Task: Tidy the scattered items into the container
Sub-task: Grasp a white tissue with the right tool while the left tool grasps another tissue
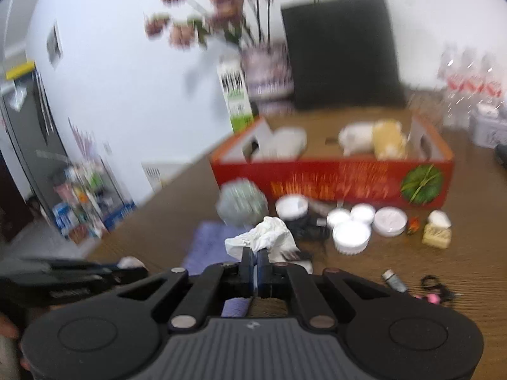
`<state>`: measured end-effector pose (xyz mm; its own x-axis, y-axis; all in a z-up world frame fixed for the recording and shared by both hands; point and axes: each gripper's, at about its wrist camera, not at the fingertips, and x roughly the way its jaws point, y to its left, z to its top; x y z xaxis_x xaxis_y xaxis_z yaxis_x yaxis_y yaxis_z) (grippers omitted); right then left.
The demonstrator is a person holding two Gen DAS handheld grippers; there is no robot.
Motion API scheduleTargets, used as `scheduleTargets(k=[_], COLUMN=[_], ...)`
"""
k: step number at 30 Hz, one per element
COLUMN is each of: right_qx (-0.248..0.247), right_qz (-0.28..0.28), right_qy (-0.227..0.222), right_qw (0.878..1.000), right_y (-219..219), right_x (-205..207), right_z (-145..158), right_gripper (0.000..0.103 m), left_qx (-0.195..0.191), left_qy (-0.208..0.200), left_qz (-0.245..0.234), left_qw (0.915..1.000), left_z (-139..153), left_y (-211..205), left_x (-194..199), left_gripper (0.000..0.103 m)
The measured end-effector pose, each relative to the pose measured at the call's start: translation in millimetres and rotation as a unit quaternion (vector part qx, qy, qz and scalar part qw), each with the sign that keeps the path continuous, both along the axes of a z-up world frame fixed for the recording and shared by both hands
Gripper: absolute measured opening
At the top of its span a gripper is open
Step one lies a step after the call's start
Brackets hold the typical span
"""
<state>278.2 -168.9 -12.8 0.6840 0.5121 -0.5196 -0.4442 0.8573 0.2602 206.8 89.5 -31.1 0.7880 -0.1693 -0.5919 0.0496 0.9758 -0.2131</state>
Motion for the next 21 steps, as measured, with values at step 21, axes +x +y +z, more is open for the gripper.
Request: scheduleTargets(k=[21], right_qx=[0.049], right_qz=[-0.075], right_qy=[0.01], right_qw=[0.996], right_y=[-84.8], right_x=[-88.1], right_z=[23.4], right_gripper=[0.001], left_qx=[-0.056], left_qy=[-0.023], left_qz=[-0.049], left_qw=[0.997], left_z=[24.5], left_y=[-30.2], left_x=[-53.8], left_gripper=[0.019])
